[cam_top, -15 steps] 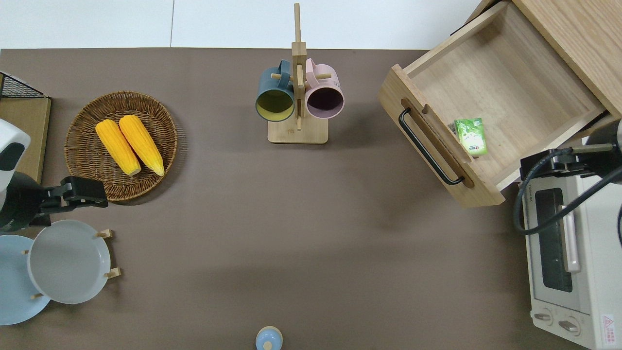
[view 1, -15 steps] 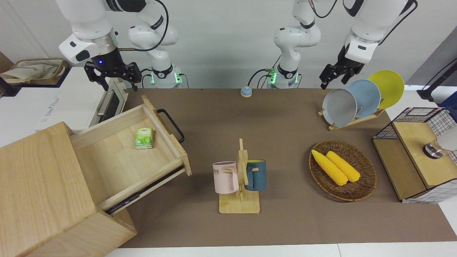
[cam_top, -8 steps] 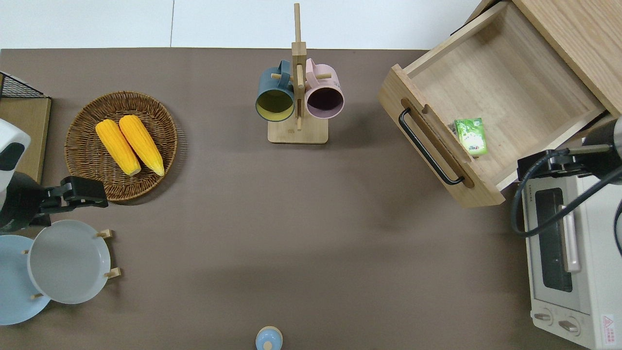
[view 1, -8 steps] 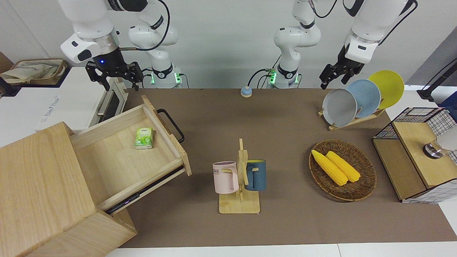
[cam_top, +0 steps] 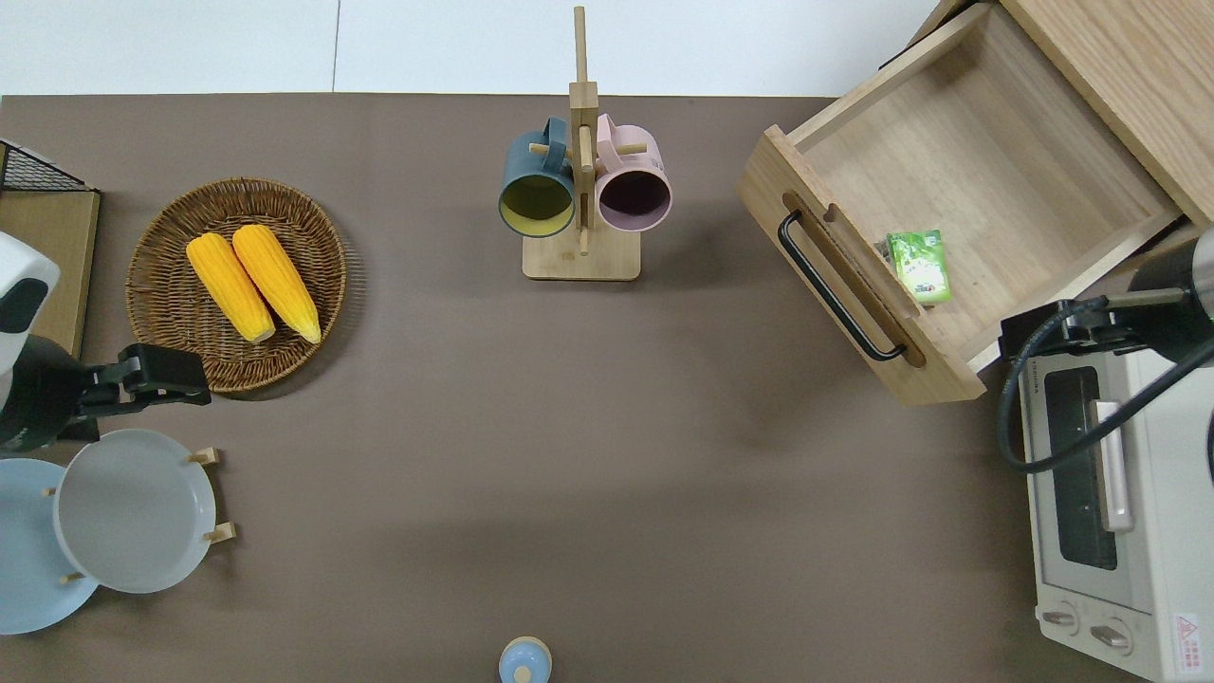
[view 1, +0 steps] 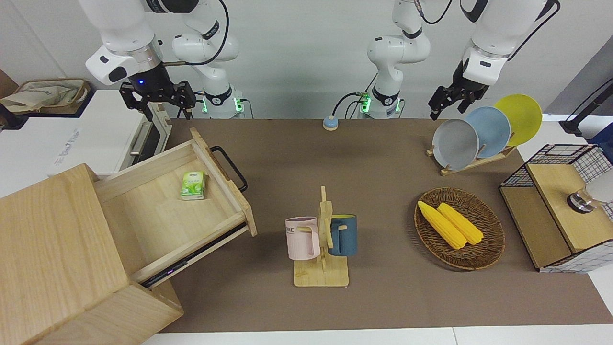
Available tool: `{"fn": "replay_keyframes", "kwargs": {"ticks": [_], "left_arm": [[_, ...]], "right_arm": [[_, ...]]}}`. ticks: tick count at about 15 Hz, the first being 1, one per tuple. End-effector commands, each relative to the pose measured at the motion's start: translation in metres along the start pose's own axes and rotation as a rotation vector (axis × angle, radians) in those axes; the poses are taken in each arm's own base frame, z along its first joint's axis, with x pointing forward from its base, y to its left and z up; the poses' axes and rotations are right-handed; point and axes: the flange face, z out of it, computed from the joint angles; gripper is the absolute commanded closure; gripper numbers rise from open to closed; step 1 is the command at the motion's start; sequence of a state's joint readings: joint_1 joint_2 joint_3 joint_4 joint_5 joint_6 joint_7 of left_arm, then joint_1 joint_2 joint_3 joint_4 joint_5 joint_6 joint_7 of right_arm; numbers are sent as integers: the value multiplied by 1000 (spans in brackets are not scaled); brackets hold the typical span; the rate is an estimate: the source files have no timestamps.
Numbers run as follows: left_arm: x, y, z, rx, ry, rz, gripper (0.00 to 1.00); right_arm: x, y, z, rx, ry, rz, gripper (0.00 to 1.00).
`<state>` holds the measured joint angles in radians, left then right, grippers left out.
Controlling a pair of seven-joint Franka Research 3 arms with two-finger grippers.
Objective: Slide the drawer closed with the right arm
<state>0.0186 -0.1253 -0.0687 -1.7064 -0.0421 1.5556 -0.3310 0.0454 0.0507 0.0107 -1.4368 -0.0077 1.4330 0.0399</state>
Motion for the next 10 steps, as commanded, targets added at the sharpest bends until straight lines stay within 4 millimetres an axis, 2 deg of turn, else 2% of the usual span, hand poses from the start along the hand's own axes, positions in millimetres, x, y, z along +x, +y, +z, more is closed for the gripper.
{"fn": "replay_keyframes", "kwargs": {"ticks": [1,3,4,5,10], "left_arm": [[-3,-3,-5,0,-4,4,7],[-3,-3,-5,0,-4,4,7],[-3,-3,-4,1,-5,4,7],[-3,-3,-5,0,-4,4,7],[-3,-3,-4,1,-5,4,7]], "right_arm": [[-5,4,-3,37,-9,-21,238],[-9,6,-1,29,-41,-18,757],[-9,6,-1,29,-43,-18,928],[-9,6,-1,29,-43,-18,999],[-10,6,-1,30,-49,-12,1000]]}}
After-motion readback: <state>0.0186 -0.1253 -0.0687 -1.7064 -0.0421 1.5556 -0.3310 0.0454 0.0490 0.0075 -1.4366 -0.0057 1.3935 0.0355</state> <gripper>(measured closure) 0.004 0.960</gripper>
